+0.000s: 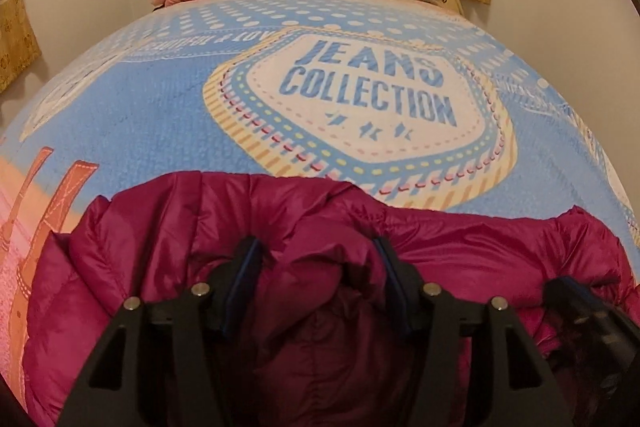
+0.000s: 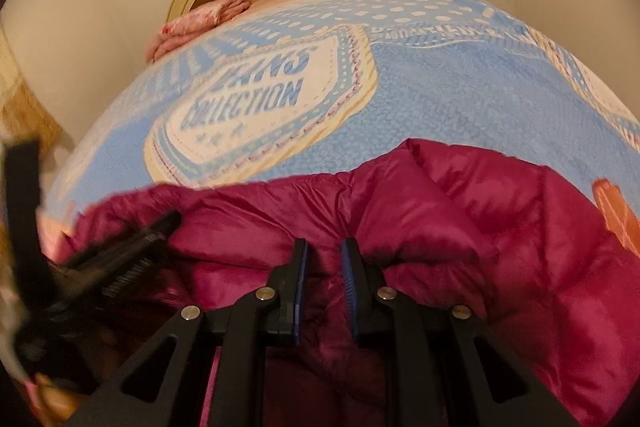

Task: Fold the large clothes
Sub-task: 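Fold the hem up toward the collar with both grippers and lower it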

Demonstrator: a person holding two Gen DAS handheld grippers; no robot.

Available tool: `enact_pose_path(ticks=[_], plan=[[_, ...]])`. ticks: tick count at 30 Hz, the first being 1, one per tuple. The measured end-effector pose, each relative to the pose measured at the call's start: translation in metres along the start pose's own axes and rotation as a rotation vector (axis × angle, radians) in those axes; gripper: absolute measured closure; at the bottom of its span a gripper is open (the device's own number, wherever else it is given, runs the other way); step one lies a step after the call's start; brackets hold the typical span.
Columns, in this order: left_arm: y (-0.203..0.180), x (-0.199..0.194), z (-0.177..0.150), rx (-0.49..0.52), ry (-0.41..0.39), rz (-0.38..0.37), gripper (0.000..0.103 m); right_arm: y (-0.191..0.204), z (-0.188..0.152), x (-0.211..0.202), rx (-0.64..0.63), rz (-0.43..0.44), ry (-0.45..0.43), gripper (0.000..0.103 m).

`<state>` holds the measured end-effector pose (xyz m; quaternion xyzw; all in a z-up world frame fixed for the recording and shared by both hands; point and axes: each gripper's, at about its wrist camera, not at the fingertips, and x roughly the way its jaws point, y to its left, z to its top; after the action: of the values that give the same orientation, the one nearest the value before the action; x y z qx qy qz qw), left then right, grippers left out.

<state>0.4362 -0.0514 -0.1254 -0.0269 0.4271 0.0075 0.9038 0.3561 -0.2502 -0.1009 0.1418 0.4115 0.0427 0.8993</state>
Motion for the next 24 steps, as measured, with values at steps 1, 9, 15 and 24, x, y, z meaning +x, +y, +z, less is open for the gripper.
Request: enact_pose_path(ticks=[1,9,15,24], plan=[[0.001,0.000,0.000,-0.004,-0.001,-0.005,0.042,-0.002,0.003,-0.009,0.016,0.019,-0.032,0.086],[-0.001,-0.003,-0.001,-0.003,-0.005,-0.003,0.042,-0.032,0.007,0.009,-0.023,-0.104,0.015,0.086],[-0.002,-0.002,-0.001,0.001,-0.006,0.005,0.042,-0.026,0.004,0.008,-0.048,-0.142,-0.027,0.086],[0.001,-0.007,0.002,0.009,0.032,-0.034,0.039,-0.011,0.005,0.012,-0.126,-0.238,-0.005,0.085]])
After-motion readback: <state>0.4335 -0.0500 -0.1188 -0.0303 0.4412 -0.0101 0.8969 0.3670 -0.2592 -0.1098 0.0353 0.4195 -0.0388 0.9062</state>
